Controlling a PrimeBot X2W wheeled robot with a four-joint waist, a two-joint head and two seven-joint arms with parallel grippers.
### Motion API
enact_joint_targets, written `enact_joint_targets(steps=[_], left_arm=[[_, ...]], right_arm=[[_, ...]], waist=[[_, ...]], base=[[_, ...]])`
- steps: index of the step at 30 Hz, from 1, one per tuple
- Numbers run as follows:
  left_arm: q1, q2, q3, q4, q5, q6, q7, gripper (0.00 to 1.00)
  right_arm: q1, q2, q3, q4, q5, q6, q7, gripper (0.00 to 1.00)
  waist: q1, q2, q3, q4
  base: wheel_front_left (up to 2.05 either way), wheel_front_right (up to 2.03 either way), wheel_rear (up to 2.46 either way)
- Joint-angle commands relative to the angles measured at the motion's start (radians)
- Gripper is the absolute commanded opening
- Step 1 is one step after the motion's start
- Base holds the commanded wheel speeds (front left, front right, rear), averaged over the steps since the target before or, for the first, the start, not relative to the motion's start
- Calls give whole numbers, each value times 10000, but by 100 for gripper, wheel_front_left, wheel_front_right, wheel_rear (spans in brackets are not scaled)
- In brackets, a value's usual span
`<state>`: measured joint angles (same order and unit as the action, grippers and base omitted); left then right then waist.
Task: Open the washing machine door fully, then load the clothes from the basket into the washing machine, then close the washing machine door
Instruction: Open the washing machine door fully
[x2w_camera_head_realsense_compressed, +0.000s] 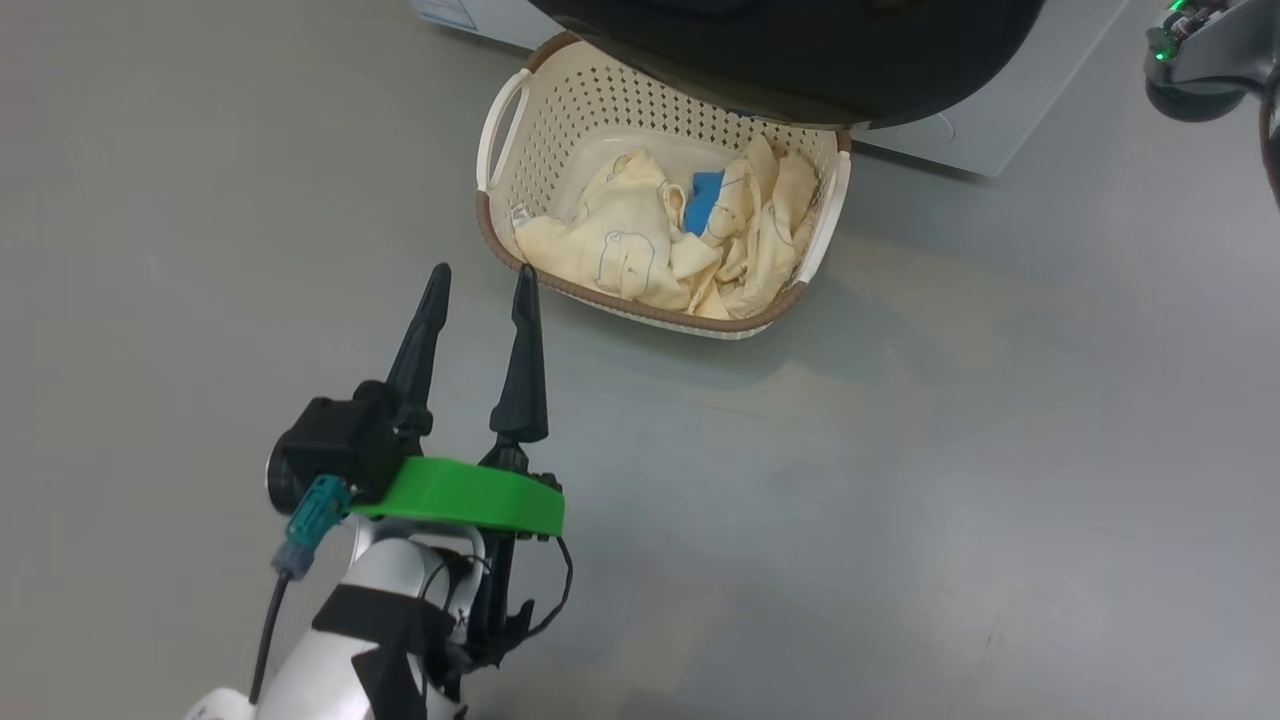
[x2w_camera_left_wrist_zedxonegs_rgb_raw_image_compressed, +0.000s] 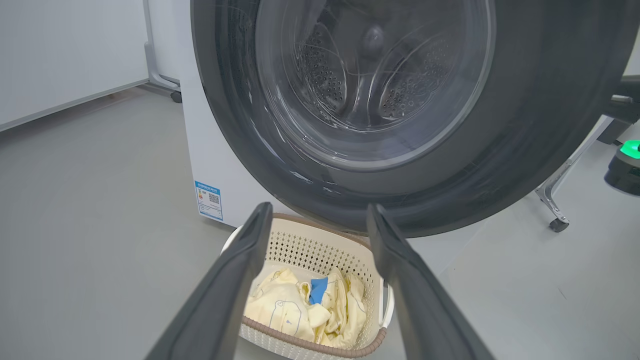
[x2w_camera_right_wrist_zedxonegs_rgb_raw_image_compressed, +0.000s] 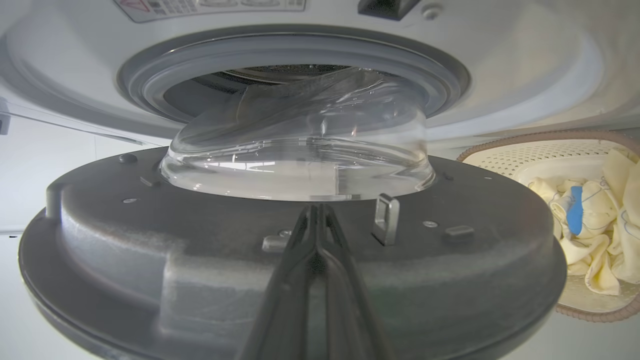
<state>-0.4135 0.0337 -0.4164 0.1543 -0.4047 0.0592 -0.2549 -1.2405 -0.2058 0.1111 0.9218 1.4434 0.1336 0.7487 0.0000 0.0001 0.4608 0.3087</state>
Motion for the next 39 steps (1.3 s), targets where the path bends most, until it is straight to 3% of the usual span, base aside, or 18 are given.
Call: enact_joint_targets(steps=[1, 39], left_arm=[[152, 166, 372, -247, 75, 29, -69, 100], [821, 166, 230, 64, 379, -100, -69, 100]], right_arm=[[53, 341, 125, -376, 91, -29, 141, 0], [2571, 1483, 825, -1205, 624, -29, 1228, 0]], waist=[[0, -1, -47, -34], [0, -1, -1568, -288]], base=[[0, 0, 0], [0, 0, 0]])
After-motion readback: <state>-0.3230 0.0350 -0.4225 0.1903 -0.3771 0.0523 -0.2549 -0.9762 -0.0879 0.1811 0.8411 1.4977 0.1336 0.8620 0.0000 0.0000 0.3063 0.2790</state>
